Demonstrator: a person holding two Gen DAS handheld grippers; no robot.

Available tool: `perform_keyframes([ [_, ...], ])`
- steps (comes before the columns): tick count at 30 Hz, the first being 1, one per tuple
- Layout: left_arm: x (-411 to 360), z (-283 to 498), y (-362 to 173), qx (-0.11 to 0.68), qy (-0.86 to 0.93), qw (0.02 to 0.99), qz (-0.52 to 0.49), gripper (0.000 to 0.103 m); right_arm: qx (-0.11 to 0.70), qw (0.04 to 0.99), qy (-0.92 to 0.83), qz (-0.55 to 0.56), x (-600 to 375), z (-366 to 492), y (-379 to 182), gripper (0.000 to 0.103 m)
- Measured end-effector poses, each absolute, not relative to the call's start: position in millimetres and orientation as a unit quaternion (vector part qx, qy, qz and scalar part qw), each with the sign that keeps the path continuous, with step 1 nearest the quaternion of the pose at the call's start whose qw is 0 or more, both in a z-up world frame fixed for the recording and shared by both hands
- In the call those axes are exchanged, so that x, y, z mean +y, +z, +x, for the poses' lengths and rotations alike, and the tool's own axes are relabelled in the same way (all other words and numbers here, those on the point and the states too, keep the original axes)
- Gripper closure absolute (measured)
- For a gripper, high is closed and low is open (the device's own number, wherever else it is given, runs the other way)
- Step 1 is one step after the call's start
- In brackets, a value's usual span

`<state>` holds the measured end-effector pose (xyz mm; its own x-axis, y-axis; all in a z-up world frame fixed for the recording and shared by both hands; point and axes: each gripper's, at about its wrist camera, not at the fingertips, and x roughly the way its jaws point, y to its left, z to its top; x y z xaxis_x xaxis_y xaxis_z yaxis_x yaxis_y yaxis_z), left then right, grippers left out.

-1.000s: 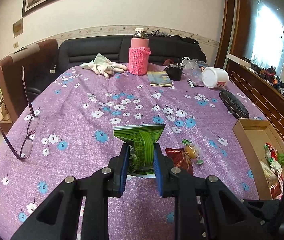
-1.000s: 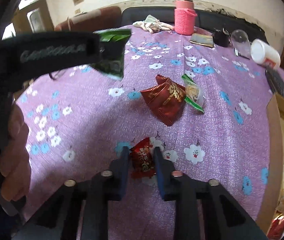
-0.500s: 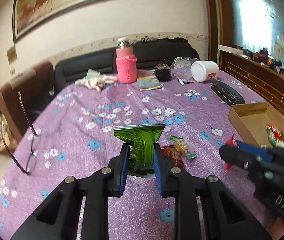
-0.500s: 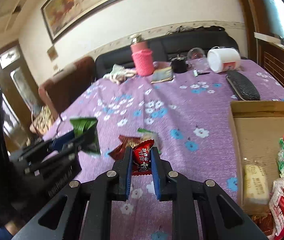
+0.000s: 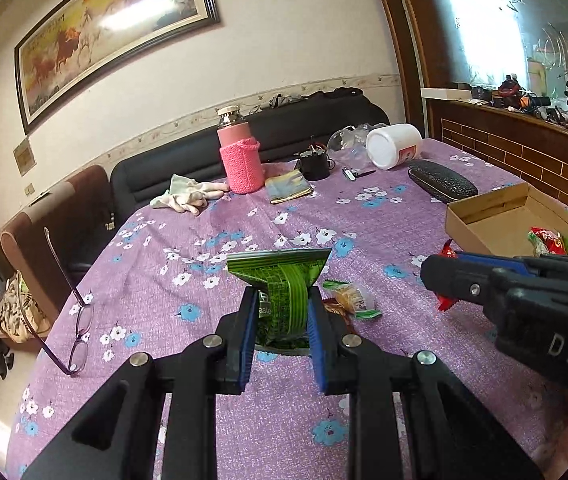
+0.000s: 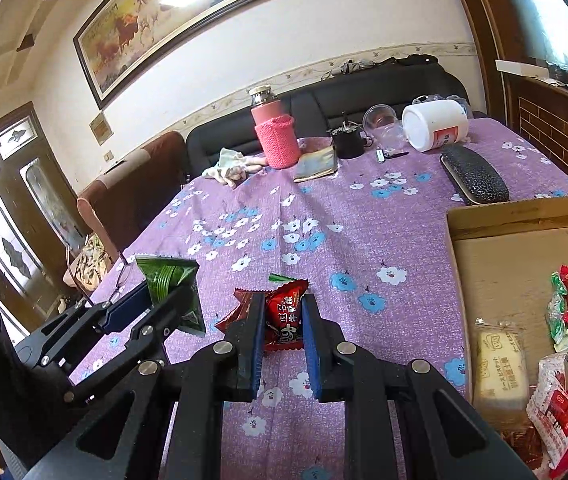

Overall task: Organize snacks
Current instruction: 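Lift the green packet and small red packet and carry them toward the tray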

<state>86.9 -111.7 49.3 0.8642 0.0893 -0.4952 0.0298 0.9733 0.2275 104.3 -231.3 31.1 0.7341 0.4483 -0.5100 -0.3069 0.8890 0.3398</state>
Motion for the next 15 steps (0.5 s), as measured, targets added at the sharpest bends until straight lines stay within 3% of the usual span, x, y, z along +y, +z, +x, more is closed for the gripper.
perform_keyframes([
  [15,-117.3,83.2,49.0,0.251,0.013,0.959,0.129,0.080,0.299,0.925,0.199,0.128,-239.0,105.3,33.7,0.084],
])
